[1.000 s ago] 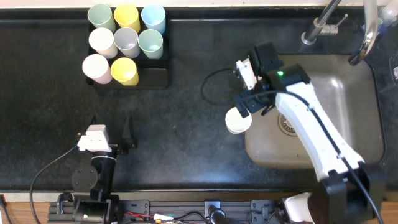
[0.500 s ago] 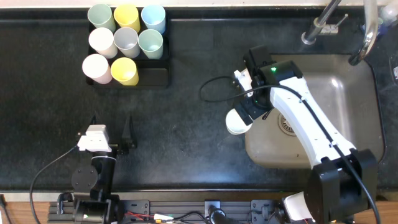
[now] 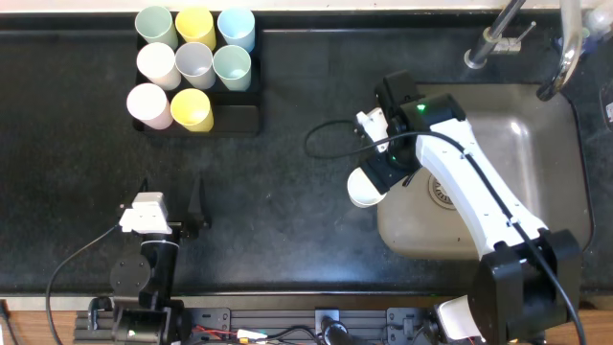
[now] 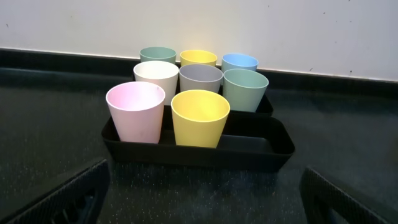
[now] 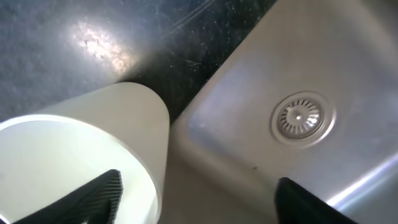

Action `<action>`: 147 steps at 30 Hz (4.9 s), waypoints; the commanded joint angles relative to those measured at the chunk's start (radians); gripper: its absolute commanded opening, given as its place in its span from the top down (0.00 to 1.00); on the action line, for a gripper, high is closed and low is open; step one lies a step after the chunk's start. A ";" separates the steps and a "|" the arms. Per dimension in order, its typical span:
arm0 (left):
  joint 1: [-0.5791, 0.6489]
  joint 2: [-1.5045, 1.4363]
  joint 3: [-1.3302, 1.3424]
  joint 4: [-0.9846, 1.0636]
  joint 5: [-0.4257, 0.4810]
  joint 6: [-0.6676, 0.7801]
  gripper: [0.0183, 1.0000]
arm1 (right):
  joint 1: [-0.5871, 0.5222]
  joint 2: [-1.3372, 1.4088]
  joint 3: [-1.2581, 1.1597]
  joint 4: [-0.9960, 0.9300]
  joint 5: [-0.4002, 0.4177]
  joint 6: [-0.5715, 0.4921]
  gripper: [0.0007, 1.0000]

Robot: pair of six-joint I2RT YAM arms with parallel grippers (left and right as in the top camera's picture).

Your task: Store Cups

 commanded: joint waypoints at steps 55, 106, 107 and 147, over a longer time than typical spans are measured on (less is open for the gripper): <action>-0.004 -0.010 -0.003 -0.001 0.007 0.018 0.00 | 0.383 0.753 1.423 -0.243 -0.018 0.187 0.96; -0.004 -0.010 -0.003 -0.001 0.007 0.018 0.00 | 0.389 0.900 1.344 -0.203 -0.008 0.122 0.96; -0.004 -0.010 -0.003 -0.001 0.007 0.018 0.00 | 0.389 0.900 1.344 -0.198 -0.008 0.122 0.92; -0.004 -0.010 -0.003 -0.001 0.007 0.018 0.00 | 0.098 0.674 1.850 -0.469 0.134 0.259 0.00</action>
